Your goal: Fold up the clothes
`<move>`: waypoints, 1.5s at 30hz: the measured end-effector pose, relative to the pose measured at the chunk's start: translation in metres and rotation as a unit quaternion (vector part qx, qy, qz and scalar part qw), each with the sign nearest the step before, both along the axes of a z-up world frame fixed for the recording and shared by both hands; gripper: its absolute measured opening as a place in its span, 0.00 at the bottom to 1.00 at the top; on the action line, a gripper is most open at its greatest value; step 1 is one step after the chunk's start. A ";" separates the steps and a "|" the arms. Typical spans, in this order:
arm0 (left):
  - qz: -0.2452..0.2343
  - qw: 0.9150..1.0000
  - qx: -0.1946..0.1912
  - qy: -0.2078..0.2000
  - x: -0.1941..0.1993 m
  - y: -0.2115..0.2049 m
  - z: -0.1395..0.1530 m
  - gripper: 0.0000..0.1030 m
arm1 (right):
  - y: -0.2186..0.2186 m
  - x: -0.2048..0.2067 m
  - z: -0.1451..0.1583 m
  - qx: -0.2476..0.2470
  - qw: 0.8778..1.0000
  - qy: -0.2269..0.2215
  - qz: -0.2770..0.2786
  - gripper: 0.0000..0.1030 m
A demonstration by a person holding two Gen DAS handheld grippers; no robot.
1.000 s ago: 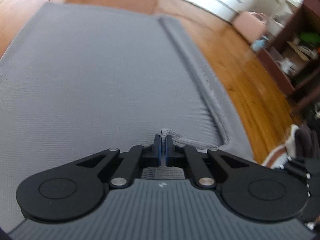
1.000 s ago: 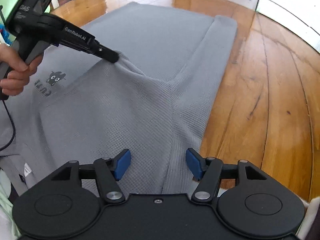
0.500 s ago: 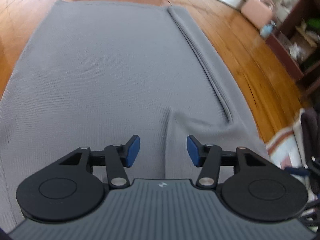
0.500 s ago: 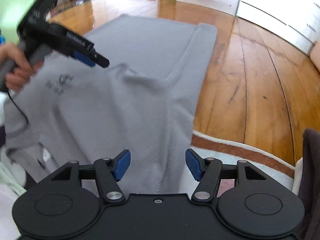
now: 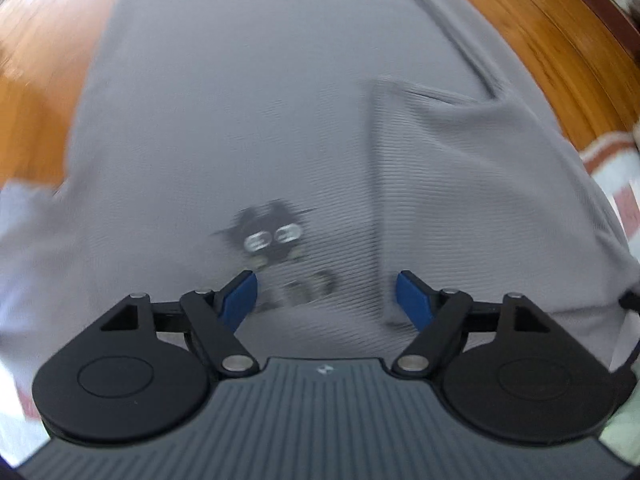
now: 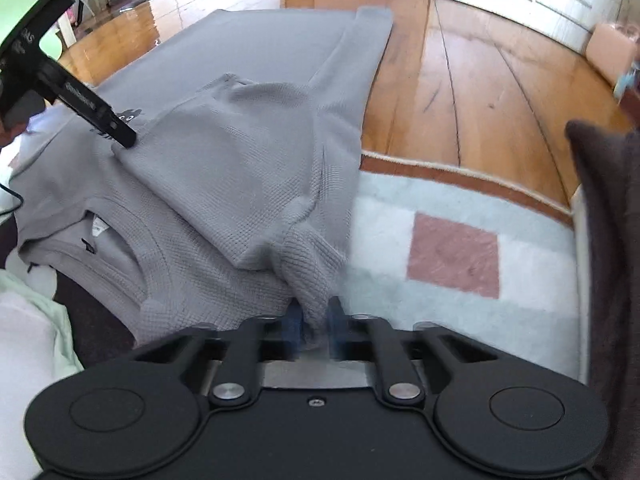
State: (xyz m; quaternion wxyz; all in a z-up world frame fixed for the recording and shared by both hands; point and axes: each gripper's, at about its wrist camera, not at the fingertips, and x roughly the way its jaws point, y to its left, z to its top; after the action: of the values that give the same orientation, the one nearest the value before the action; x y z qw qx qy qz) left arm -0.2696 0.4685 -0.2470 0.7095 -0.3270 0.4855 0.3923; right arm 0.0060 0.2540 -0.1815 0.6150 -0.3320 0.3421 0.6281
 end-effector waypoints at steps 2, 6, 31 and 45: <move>0.020 1.000 -0.002 -0.019 -0.016 -0.003 0.005 0.74 | -0.004 -0.005 0.007 0.018 1.000 -0.007 -0.011 0.12; 0.034 0.997 0.037 0.063 -0.033 -0.011 0.004 0.74 | -0.006 -0.029 -0.003 -0.006 0.993 -0.106 0.048 0.11; 0.487 0.861 0.056 -0.134 -0.308 0.006 0.017 0.86 | 0.154 -0.161 0.052 0.004 0.971 0.135 0.197 0.50; 0.404 0.901 0.079 -0.136 -0.298 0.042 -0.010 0.90 | 0.146 -0.152 0.025 -0.015 0.975 0.156 0.156 0.50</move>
State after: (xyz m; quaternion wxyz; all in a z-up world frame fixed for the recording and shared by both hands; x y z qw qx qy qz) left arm -0.5677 0.5106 -0.2569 0.5726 -0.4883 0.1784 0.6339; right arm -0.1456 0.4004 -0.1570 0.4431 -0.2880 0.3870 0.7556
